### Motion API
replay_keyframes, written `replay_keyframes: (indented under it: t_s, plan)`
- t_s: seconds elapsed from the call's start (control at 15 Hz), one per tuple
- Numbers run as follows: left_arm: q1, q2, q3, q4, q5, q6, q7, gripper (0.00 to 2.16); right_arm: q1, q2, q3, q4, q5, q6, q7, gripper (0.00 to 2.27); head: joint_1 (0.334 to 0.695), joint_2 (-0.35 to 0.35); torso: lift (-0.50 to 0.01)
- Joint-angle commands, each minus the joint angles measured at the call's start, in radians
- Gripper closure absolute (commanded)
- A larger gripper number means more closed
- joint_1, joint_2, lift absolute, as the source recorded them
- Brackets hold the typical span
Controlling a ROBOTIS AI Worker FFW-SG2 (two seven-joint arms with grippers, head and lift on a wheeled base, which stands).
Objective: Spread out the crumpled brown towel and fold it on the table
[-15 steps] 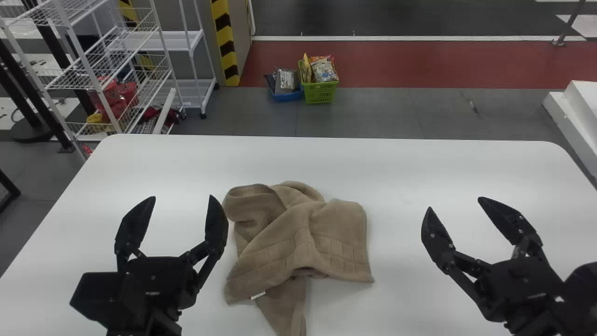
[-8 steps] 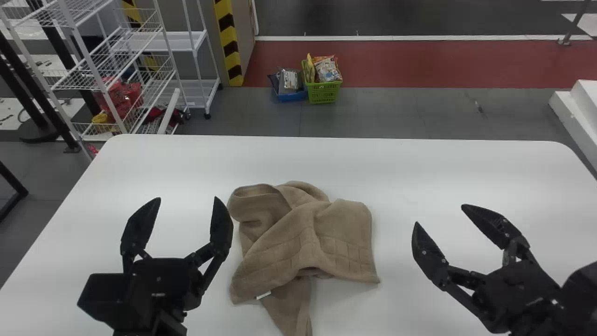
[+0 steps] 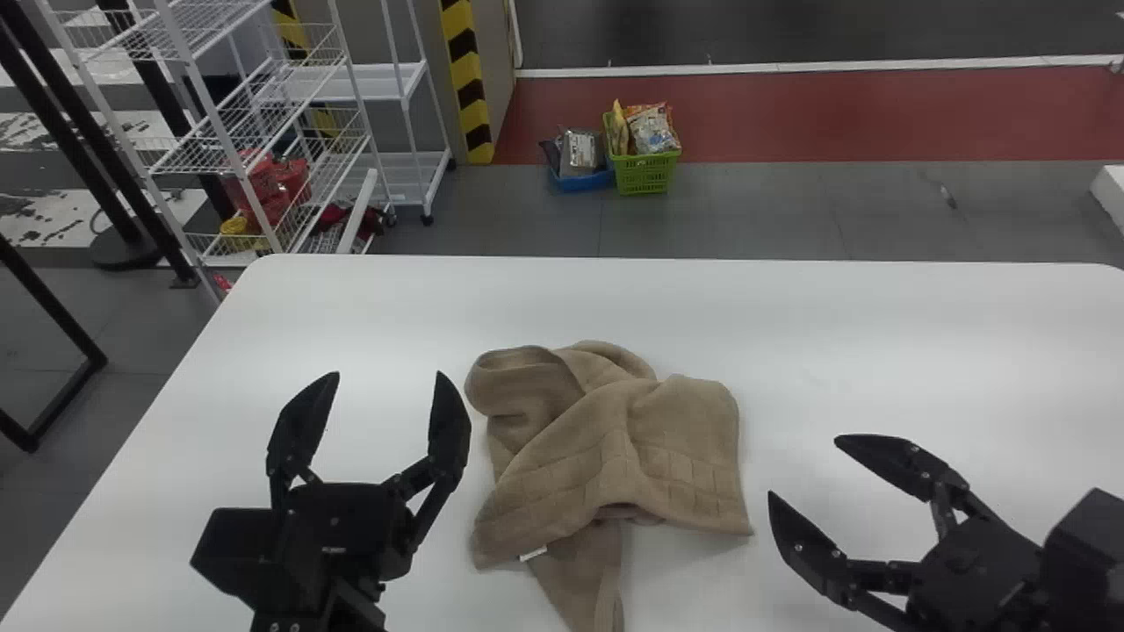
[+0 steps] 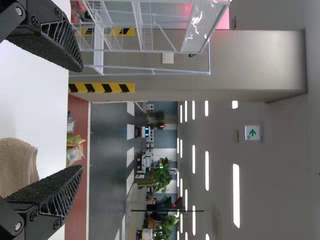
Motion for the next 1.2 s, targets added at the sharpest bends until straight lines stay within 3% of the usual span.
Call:
replay_keyframes:
  t_s: [0.0,0.53,0.87,1.0,1.07,1.13]
  plan:
    - [0.0,0.0,0.0,0.002,0.0,0.0,0.0,0.14,-0.011,0.001,0.013,0.015,0.028,0.009,0.039,0.29,0.695,0.14,-0.127]
    - [0.0,0.002,0.003,0.006,-0.004,0.0,-0.003,0.14,-0.091,0.001,0.12,0.122,0.16,0.049,0.059,0.29,0.695,0.198,-0.127]
    - [0.009,0.003,0.015,-0.005,0.001,-0.003,-0.005,0.14,-0.146,0.001,0.186,0.184,0.243,0.107,0.027,0.29,0.695,0.243,-0.127]
    - [0.009,0.003,0.018,-0.005,0.003,-0.006,-0.005,0.14,-0.146,0.001,0.192,0.181,0.272,0.123,-0.006,0.48,0.695,0.253,-0.127]
    - [0.009,0.003,0.018,-0.005,0.004,-0.006,-0.005,0.14,-0.144,0.001,0.191,0.176,0.273,0.129,-0.018,0.72,0.695,0.251,-0.127]
    - [0.008,0.003,0.018,-0.005,0.004,-0.006,-0.006,0.14,-0.138,0.001,0.184,0.167,0.27,0.129,-0.042,1.16,0.695,0.248,-0.127]
